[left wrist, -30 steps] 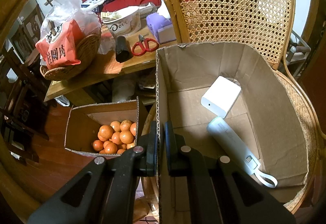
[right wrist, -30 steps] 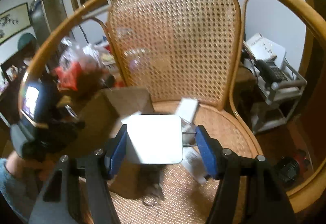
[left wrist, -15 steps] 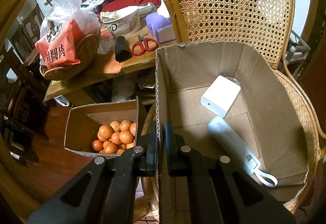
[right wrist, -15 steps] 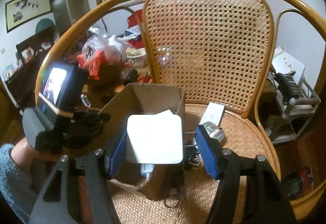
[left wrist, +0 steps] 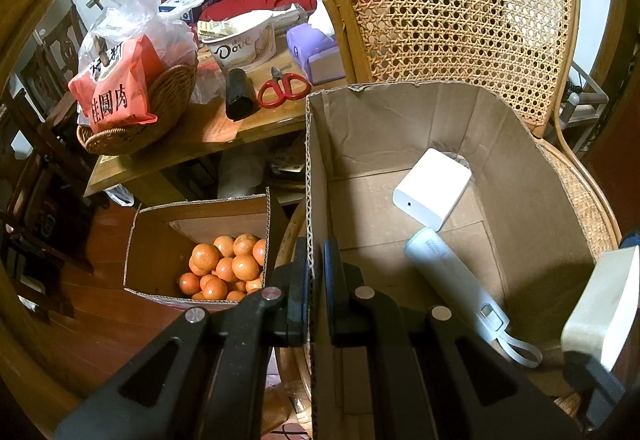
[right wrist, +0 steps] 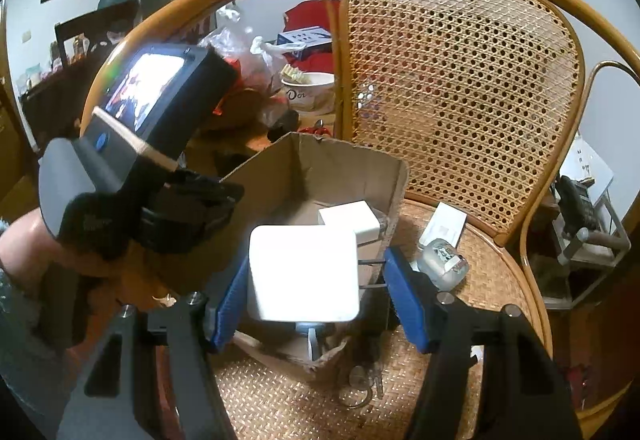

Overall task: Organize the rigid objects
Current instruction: 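Lift the white adapter with the right gripper and carry it over the box, then lower the white adapter into the box and open the right gripper, then move the right gripper to the black car keys and close on them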

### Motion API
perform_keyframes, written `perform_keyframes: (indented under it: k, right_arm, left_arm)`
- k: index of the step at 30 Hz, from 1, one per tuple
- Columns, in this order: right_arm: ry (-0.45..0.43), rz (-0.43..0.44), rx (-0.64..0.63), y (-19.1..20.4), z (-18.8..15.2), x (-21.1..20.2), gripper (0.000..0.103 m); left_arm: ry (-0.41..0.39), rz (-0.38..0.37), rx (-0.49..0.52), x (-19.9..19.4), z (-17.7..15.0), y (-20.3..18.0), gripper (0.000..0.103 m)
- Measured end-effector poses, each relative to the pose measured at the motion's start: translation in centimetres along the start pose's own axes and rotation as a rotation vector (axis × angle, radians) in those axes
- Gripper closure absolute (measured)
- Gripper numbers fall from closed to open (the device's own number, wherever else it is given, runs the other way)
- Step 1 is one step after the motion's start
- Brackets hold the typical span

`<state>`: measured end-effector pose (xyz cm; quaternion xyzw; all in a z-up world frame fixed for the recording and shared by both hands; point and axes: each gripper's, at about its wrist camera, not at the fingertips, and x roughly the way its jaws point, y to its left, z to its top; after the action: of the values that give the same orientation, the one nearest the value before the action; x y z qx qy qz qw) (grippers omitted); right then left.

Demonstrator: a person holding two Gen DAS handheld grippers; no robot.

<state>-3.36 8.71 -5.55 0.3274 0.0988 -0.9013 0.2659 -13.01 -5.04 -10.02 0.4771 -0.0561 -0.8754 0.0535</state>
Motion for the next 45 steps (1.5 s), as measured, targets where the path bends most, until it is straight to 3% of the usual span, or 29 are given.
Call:
perform_keyframes:
  k: [16,30,32,34,41,45]
  right_arm:
    - [0.073,-0.025,-0.056,1.2,-0.7,1.3,0.033]
    - [0.051,-0.013,-0.048,1.2,-0.5,0.6,0.031]
    - [0.045,-0.001,-0.035,0.9,-0.3,0.4,0.029]
    - [0.033,-0.001,-0.011,0.6,-0.2,0.0,0.018]
    - [-0.011,-0.004,0.079,-2.1,0.2,-1.7,0.017]
    - [-0.017,-0.027,0.152,-4.3,0.1,-2.2,0.009]
  left_arm:
    - [0.0,0.002,0.003,0.0,0.0,0.0,0.097]
    - [0.017,-0.027,-0.025,0.2,-0.3,0.3,0.097]
    - [0.019,-0.028,-0.027,0.3,-0.2,0.4,0.098]
    - [0.027,-0.035,-0.031,0.4,-0.2,0.4,0.097]
    - [0.054,-0.064,-0.065,0.8,-0.3,0.8,0.097]
    - [0.059,-0.054,-0.057,0.9,-0.3,0.7,0.097]
